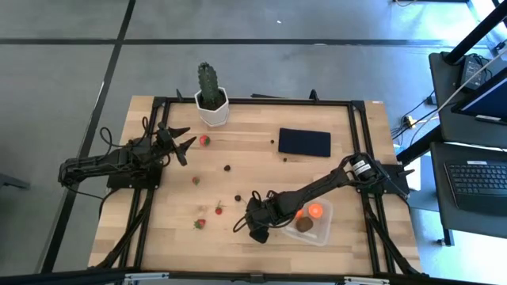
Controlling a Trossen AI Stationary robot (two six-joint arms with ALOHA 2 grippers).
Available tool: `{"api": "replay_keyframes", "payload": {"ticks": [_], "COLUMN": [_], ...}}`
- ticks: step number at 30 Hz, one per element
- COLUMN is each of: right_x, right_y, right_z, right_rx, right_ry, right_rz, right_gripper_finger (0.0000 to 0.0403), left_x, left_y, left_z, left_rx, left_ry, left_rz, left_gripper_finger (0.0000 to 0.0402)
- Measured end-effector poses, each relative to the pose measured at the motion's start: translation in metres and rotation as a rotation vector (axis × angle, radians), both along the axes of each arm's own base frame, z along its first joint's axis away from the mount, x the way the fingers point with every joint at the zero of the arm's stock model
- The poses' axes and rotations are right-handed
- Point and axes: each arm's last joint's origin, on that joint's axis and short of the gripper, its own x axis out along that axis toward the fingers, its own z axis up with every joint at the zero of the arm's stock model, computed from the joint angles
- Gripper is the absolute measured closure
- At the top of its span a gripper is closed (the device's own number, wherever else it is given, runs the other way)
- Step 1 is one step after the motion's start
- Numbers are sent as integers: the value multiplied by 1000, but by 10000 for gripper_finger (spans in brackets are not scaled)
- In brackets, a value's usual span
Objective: Pick and placing Produce into tupperware
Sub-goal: Put the bottom blackberry into the transparent bin
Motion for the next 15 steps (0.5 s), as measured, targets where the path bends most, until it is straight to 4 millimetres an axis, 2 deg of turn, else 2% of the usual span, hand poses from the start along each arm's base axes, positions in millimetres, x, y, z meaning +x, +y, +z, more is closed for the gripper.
{"api": "replay_keyframes", "payload": {"ticks": [7, 15], "right_x": [0, 1], "right_y": [0, 1], "right_z": [0, 1], "right_rx": [6, 4], "right_ry": [3, 9], "right_rz": [-1, 25], "right_gripper_finger": [301, 301], "left_x": [0, 0], "left_y": [0, 0], "left_z": [0, 0], "left_rx": [0, 0], "left_ry": [0, 0], "left_rz": [0, 0], "left_gripper_finger": [193, 193]}}
